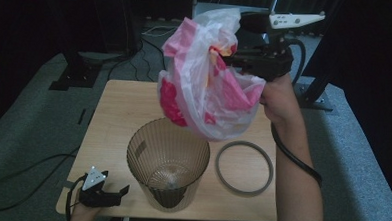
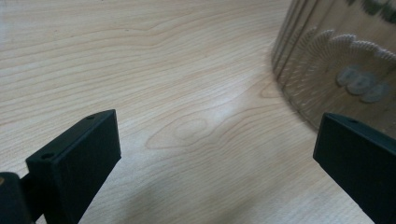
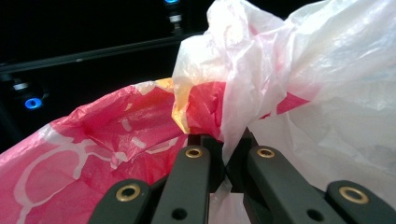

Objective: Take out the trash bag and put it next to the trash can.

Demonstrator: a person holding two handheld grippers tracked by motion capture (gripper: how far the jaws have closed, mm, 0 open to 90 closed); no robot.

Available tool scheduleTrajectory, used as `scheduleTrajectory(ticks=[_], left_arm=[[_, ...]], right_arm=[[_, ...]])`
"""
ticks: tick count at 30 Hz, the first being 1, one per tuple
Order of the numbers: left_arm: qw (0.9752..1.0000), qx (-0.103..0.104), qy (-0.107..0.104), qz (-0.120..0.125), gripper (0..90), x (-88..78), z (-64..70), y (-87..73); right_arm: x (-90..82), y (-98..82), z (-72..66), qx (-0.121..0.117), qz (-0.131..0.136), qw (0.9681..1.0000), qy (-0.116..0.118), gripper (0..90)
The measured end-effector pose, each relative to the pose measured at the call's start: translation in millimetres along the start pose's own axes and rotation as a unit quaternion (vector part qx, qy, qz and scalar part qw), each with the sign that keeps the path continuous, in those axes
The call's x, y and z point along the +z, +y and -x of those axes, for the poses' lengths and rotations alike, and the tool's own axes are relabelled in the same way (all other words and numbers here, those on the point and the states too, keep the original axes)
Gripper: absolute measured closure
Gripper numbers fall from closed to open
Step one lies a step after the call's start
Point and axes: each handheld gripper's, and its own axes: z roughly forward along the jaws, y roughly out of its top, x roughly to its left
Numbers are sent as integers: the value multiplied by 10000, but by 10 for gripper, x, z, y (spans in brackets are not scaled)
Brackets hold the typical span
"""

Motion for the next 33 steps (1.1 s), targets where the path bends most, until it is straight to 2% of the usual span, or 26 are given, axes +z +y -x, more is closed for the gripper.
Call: scheduleTrajectory(ticks=[1,2,4,5,13,21,23,28,33], left_arm=[[10000,-20,-13,-18,9,7,-12,-10],[10000,-21,-17,-73,9,16,-20,-16],[10000,-25,-28,-80,9,22,-23,-23],[9999,-22,-36,-101,9,24,-21,-22],[9999,21,-17,-155,9,46,-7,-27],[9997,112,-23,-216,9,60,-4,-31],[9997,99,-25,-220,9,60,-4,-34],[9997,88,-10,-229,9,63,-10,-39],[9997,74,-38,-239,9,62,-11,-43]], right_arm=[[-26,2,19,19,2,10000,-35,895],[-65,-5,55,40,-30,9998,-194,894],[-122,-49,142,167,-15,9994,-295,894],[-143,-80,182,212,-55,9989,-424,895],[-252,-443,562,719,-159,9937,-842,894],[-212,-910,900,1164,-292,9848,-1259,894],[-183,-1027,976,1261,-355,9812,-1415,893],[-116,-1274,1158,1550,-365,9757,-1505,893],[-47,-1470,1286,1676,-362,9710,-1664,893]])
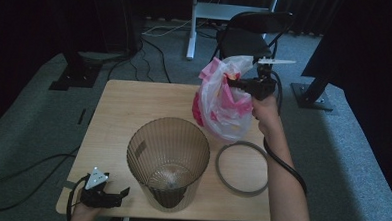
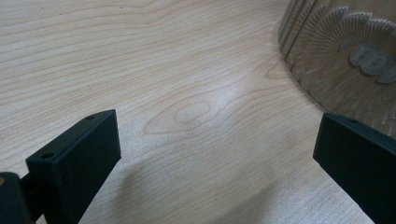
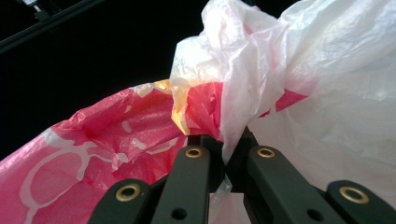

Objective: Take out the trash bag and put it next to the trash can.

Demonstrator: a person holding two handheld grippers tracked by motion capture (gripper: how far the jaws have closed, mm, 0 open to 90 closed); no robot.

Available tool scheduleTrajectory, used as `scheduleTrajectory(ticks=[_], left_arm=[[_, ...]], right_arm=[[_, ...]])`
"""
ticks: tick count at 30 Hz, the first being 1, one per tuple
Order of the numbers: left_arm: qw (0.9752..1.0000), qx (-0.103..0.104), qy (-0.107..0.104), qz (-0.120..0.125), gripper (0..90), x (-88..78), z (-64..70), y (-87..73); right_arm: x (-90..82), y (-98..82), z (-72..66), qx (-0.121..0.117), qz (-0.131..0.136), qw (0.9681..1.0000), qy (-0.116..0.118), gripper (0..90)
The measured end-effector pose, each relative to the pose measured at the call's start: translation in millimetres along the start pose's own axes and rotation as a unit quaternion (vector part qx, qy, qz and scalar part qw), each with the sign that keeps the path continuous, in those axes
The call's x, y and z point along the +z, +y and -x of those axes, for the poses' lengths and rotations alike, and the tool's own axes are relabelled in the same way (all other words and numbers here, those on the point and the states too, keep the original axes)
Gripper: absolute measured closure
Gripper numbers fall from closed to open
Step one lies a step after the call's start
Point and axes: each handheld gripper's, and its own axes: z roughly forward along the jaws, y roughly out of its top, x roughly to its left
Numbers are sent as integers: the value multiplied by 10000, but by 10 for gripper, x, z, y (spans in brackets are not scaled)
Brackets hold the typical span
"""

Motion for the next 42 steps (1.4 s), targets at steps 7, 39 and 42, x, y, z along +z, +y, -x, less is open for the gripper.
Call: scheduleTrajectory(ticks=[7,39,42], left_arm=[[10000,24,-17,-33,9,1,1,-3],[10000,-16,-55,-65,9,17,1,-16],[10000,-23,-58,-73,9,18,-1,-15]], right_arm=[[186,-219,192,227,-195,9993,-206,893],[539,-690,326,525,-654,9965,-65,649],[519,-705,302,516,-659,9965,-32,578]])
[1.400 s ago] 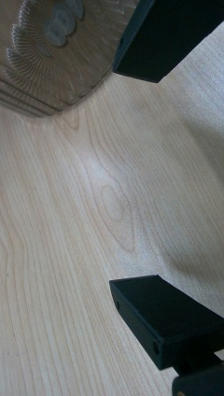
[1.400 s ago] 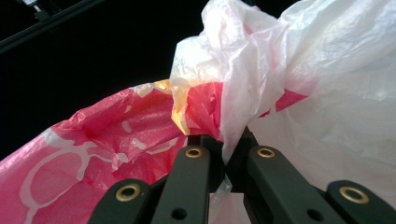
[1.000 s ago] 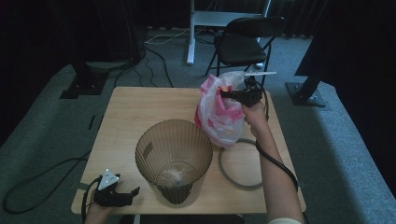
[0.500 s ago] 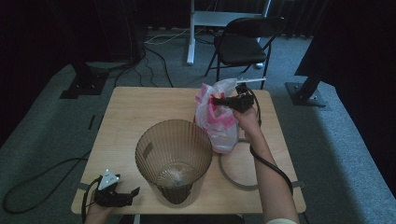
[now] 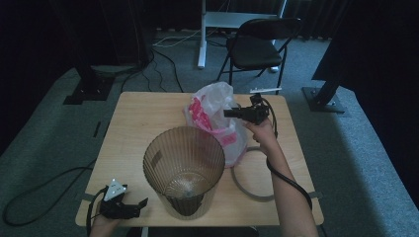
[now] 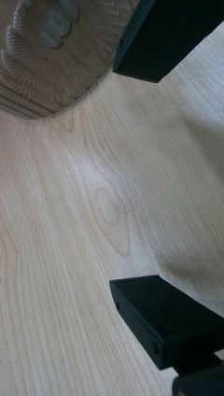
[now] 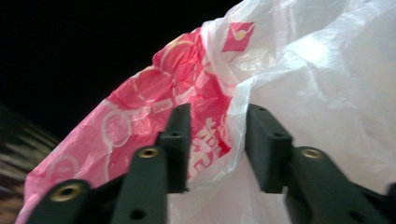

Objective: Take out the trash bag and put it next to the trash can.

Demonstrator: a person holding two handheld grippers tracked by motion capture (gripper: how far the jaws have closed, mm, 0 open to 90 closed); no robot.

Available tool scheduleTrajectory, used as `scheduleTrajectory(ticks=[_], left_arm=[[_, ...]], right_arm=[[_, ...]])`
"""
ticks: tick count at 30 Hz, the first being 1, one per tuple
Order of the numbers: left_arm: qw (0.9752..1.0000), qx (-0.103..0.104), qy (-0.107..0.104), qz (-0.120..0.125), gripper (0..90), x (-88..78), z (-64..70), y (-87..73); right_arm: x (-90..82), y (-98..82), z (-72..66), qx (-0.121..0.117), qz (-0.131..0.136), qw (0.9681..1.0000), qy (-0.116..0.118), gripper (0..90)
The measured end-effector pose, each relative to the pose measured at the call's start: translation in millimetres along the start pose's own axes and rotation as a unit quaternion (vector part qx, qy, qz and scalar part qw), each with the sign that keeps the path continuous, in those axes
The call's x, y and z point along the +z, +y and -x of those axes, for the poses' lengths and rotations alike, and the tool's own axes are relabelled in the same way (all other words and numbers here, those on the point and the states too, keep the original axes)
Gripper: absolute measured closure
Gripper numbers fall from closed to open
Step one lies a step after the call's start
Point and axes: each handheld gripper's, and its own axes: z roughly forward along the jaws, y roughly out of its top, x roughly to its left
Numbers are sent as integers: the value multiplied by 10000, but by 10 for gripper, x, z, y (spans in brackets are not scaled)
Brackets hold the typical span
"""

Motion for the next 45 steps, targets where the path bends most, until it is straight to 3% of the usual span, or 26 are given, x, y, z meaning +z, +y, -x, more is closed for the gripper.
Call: scheduleTrajectory(ticks=[8,14,17,19,34,40,42,45], left_arm=[[10000,-14,-19,11,9,-2,-9,0],[10000,-11,3,-11,9,1,-9,2],[10000,-23,25,-22,9,6,-7,1],[10000,-26,31,-22,9,6,-6,2],[10000,-19,12,-29,9,4,-6,3],[10000,-15,8,-32,9,4,-6,4],[10000,-19,-2,-34,9,3,-7,4],[10000,-24,-8,-31,9,3,-6,4]], right_arm=[[-99,-31,-4,71,156,9998,69,462],[-181,-53,-8,156,221,9995,-150,294],[-215,-74,-7,193,269,9993,-149,205],[-232,-94,-3,153,261,9995,-19,134],[-401,-298,-31,-143,135,9970,-745,141],[-489,-409,71,81,221,9966,-793,146],[-519,-445,105,147,187,9974,-685,166],[-557,-511,133,171,123,9963,-835,177]])
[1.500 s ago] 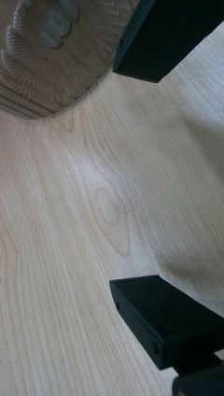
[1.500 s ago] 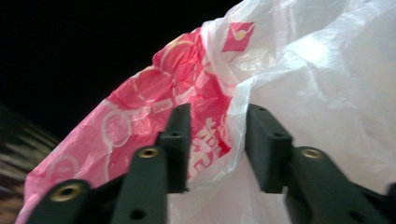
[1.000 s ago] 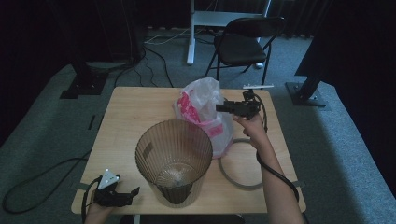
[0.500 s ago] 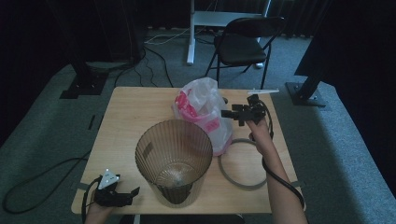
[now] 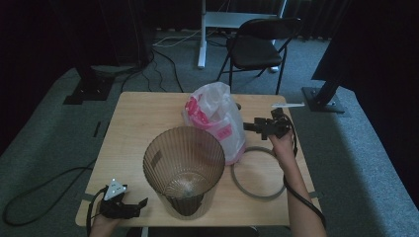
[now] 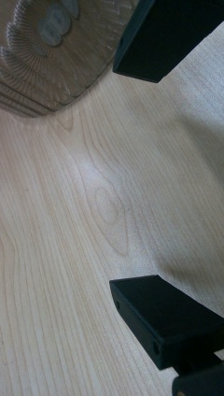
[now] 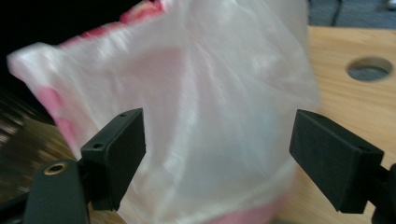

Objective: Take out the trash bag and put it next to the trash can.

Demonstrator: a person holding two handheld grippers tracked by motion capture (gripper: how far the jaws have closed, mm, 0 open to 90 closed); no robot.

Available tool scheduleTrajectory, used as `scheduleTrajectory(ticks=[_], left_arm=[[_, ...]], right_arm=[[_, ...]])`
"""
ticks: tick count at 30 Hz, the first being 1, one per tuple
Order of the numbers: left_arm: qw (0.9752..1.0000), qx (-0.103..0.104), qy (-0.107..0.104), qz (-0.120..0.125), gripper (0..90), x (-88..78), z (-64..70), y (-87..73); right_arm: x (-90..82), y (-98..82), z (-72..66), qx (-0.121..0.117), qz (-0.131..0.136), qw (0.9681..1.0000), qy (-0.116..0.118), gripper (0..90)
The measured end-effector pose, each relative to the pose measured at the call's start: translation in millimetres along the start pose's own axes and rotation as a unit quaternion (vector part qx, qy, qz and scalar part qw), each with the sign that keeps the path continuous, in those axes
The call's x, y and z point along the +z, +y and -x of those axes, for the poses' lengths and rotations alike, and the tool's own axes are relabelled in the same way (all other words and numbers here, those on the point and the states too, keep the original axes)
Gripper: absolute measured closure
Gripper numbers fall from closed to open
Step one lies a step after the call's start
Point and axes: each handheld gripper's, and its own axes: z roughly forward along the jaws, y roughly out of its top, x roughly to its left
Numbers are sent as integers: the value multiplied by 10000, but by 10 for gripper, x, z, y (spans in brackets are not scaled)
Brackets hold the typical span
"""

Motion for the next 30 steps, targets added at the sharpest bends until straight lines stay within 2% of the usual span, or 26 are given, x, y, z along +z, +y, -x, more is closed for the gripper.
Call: scheduleTrajectory(ticks=[3,8,13,15,16,17,22,23,30], left_arm=[[10000,-12,-10,-1,9,-1,-1,0],[9999,-4,-103,19,9,-9,9,5],[10000,-8,-92,-3,9,-7,7,3],[10000,-11,-69,-15,9,-3,7,2],[10000,-9,-77,-13,9,-2,8,1],[10000,-4,-73,-17,9,-3,9,2],[10000,-3,-61,-33,9,1,8,1],[10000,-4,-60,-35,9,2,9,1],[10000,-11,-65,-39,8,4,11,0]], right_arm=[[-35,-83,52,80,0,9999,-83,178],[-53,-245,139,139,-166,9994,-254,178],[-108,-394,225,224,-91,9986,-464,182],[-130,-457,274,373,-135,9986,-357,189],[-139,-490,282,369,-128,9984,-411,184],[-151,-525,288,350,-120,9980,-504,142],[-208,-689,312,342,-158,9978,-550,127],[-225,-722,321,386,-139,9978,-515,127],[-360,-925,402,596,-88,9952,-767,127]])
